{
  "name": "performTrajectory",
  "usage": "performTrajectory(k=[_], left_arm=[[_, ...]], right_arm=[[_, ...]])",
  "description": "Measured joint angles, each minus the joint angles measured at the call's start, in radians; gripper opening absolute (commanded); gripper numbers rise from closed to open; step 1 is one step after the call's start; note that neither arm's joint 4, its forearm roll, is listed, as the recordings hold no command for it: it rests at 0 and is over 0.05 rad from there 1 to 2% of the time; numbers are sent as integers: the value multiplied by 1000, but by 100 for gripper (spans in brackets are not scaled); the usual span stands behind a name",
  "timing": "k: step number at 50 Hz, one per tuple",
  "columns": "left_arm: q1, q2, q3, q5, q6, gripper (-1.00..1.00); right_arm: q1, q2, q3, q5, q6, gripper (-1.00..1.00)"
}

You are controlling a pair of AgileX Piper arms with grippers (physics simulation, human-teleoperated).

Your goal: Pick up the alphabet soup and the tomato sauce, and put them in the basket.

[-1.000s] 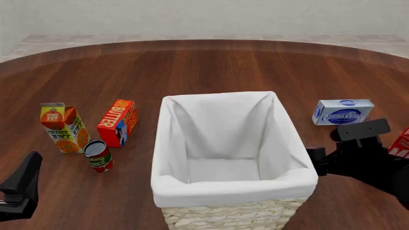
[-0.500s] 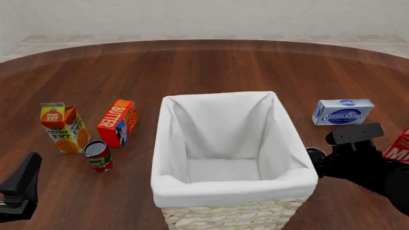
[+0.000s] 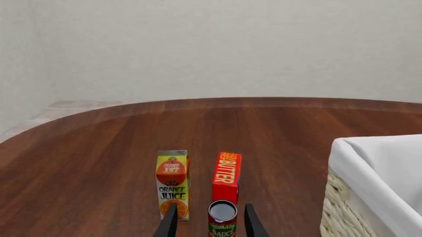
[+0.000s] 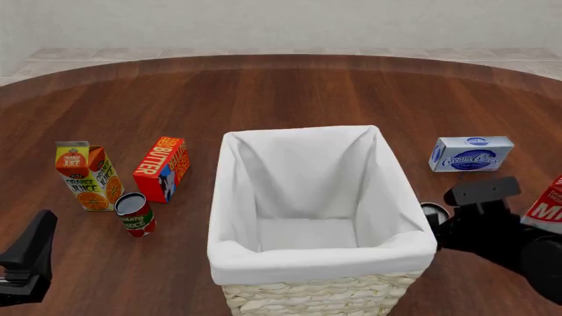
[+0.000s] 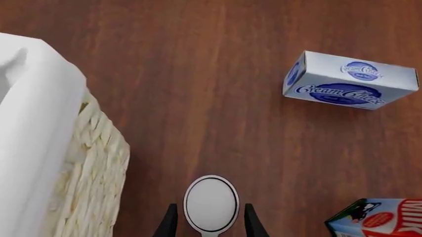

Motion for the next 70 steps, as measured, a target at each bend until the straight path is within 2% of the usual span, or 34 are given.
performTrajectory(k=[51,52,70], left_arm=[[-2,0,0,1,-1,100],[-2,1,0,1,-1,100],[-2,5,-1,-2,-1,100]], right_arm=[[-4,119,42,-128,0,100],[-3,121,42,-130,0,-100],[0,96,47,-117,-23,-100]])
